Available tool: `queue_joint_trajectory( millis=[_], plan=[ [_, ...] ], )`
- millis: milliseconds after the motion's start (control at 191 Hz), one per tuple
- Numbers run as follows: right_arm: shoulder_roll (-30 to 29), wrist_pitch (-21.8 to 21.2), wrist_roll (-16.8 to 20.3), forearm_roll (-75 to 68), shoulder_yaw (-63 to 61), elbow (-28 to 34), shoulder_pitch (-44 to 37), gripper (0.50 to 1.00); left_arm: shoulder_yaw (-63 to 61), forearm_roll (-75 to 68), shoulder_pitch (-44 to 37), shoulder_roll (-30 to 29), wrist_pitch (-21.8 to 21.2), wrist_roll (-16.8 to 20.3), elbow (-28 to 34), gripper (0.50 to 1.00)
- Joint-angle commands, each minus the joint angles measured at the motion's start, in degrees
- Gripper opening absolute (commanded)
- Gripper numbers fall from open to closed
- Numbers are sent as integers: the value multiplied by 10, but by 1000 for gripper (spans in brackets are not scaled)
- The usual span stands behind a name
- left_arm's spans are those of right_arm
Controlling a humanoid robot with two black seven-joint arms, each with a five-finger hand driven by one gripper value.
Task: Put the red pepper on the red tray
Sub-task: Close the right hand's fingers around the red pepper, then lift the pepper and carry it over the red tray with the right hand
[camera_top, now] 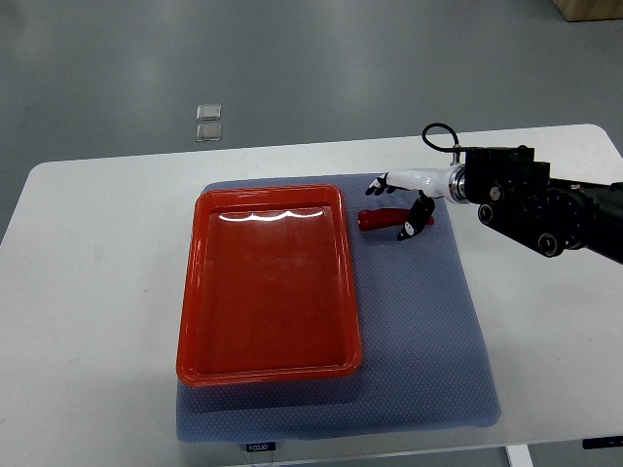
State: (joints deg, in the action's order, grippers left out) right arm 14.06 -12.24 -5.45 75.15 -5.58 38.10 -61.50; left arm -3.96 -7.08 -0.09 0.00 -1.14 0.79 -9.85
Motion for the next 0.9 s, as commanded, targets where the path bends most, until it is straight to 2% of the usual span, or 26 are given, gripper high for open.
queue_joint_trajectory(
  millis=[0,16,21,26,31,37,42,47,52,58,63,99,613,895],
  plan=[
    [-1,6,0,0,0,-1,0,727,0,0,0,0,0,0,0,1000],
    [-1,7,0,0,0,-1,0,699,0,0,0,0,0,0,0,1000],
    [-2,8,0,0,0,-1,0,662,0,0,0,0,0,0,0,1000],
    [-2,8,0,0,0,-1,0,662,0,0,0,0,0,0,0,1000],
    [-2,10,-1,0,1,-1,0,627,0,1,0,0,0,0,0,1000],
    [-2,10,-1,0,1,-1,0,627,0,1,0,0,0,0,0,1000],
    [-2,11,-1,0,1,-1,0,591,0,0,0,0,0,0,0,1000],
    [-2,11,-1,0,1,-1,0,590,0,0,0,0,0,0,0,1000],
    [-2,13,-1,1,1,-1,-1,556,0,1,0,0,0,0,0,1000],
    [-2,13,-1,1,1,-1,-1,556,0,1,0,0,0,0,0,1000],
    [-2,13,-1,1,1,-1,-1,531,0,1,0,0,0,0,-1,1000],
    [-2,13,-1,1,4,-1,-1,500,0,0,0,0,0,0,0,1000],
    [2,15,-1,0,22,-1,-3,500,0,1,0,0,0,0,-1,1000],
    [18,12,-9,-31,-25,7,-34,500,0,0,0,0,0,0,-1,1000]
  ],
)
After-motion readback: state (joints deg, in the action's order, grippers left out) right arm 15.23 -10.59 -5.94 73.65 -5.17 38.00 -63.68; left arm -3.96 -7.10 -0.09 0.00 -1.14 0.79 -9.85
